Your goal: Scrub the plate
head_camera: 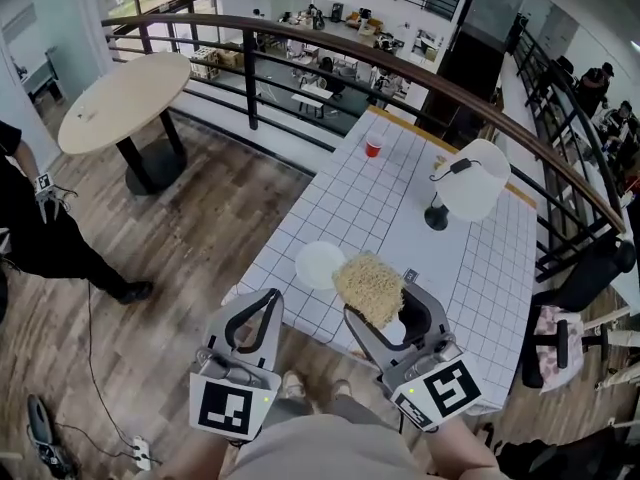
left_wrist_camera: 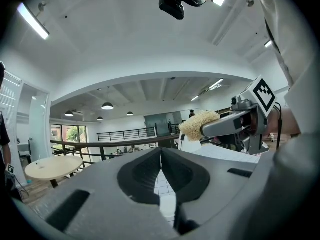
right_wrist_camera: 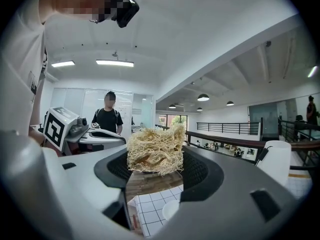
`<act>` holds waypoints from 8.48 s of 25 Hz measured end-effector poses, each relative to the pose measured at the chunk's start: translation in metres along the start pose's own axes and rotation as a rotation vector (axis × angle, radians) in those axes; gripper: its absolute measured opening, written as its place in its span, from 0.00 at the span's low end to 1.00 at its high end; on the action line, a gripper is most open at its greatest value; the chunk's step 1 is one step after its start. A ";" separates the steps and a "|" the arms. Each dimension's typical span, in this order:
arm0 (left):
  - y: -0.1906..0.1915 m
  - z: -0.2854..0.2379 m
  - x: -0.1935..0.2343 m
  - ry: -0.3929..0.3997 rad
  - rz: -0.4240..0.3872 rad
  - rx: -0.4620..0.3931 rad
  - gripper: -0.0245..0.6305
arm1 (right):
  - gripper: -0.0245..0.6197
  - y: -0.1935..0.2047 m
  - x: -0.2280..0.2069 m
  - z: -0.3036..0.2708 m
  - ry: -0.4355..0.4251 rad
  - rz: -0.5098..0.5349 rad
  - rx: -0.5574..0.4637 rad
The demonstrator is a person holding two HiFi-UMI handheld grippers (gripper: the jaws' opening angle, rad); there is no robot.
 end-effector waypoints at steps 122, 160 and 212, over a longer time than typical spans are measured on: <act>0.365 -0.231 0.028 -0.021 0.286 0.621 0.06 | 0.42 0.370 -0.053 -0.175 -0.302 0.003 0.758; 0.267 -0.211 0.045 -0.099 0.275 0.472 0.06 | 0.41 0.280 -0.158 -0.129 0.024 0.093 0.588; -0.044 -0.039 0.000 -0.029 -0.056 -0.022 0.06 | 0.41 -0.023 -0.028 -0.022 -0.013 0.132 -0.043</act>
Point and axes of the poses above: the fingertips, and each gripper's own axes: z backward along the fingers, x to its left, y out of its underside, the point moved 6 cm from there along z, backward along the fingers, and after that the axes turned 5 degrees about z, right-handed, at the moved point
